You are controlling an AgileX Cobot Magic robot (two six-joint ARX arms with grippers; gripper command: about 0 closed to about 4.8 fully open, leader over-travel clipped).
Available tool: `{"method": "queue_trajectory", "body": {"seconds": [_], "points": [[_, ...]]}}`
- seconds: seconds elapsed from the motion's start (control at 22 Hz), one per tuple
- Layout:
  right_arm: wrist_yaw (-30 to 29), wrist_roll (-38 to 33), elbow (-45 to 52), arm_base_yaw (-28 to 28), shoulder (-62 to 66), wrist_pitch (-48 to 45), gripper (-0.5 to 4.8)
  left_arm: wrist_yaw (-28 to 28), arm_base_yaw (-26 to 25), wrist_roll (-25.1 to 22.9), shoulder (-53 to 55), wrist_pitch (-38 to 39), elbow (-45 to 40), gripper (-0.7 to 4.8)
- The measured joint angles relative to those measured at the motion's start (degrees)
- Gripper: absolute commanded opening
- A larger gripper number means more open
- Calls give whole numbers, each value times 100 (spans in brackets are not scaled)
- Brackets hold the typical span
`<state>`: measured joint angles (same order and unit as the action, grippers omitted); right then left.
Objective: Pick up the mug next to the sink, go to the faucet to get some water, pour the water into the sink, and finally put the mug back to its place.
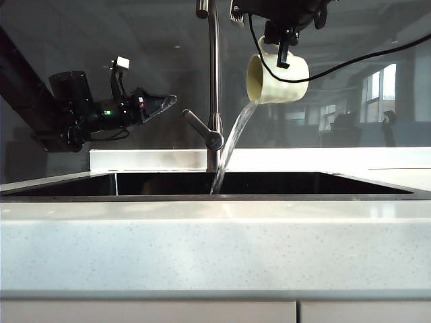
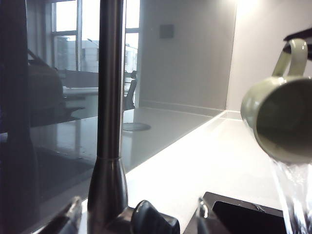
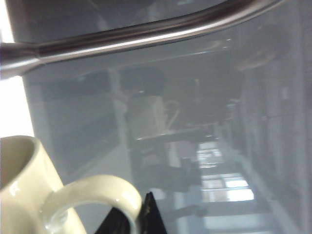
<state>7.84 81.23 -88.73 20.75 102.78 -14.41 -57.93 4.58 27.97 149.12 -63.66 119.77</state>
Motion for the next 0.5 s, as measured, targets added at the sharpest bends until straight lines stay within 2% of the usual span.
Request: {"method": "queue_trajectory", "body": {"seconds": [0.18, 0.5], "points": [[31, 365, 0, 33, -4, -122, -5, 2, 0, 2, 0, 0, 0, 296], [13, 522, 0, 63, -33, -284, -5, 0, 0, 20, 0, 0, 0, 296]]}}
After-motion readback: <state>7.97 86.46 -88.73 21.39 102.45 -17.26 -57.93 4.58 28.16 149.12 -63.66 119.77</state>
